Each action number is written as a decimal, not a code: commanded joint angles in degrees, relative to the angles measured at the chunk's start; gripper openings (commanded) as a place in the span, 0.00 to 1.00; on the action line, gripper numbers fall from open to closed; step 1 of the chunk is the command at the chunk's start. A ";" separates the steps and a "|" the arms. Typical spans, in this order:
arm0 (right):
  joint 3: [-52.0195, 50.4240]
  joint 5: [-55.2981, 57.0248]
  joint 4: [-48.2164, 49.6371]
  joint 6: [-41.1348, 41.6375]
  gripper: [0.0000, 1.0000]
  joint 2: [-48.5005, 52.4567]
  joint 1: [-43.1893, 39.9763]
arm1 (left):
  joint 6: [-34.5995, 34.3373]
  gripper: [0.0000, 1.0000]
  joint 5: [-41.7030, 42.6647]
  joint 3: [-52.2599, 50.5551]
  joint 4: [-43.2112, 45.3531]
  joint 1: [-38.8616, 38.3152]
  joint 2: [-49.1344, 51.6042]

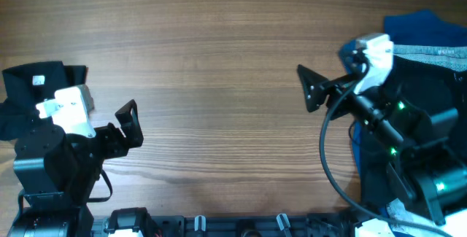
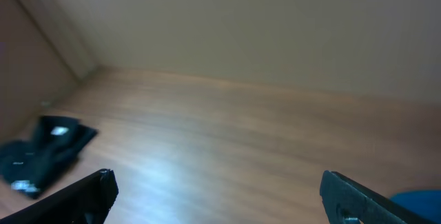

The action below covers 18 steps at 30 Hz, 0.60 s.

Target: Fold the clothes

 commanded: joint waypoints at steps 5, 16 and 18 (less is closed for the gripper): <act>-14.56 0.33 6.78 -14.29 1.00 -13.25 -8.44 | 1.31 1.00 -0.98 -0.09 -0.02 -0.42 0.00; -45.46 -4.83 24.46 -14.36 1.00 -35.71 -12.81 | 1.31 1.00 -0.98 -0.09 -0.02 -0.42 0.00; -48.24 -4.81 24.98 -14.47 1.00 -39.45 -12.83 | 1.31 1.00 -0.98 -0.09 -0.02 -0.42 0.00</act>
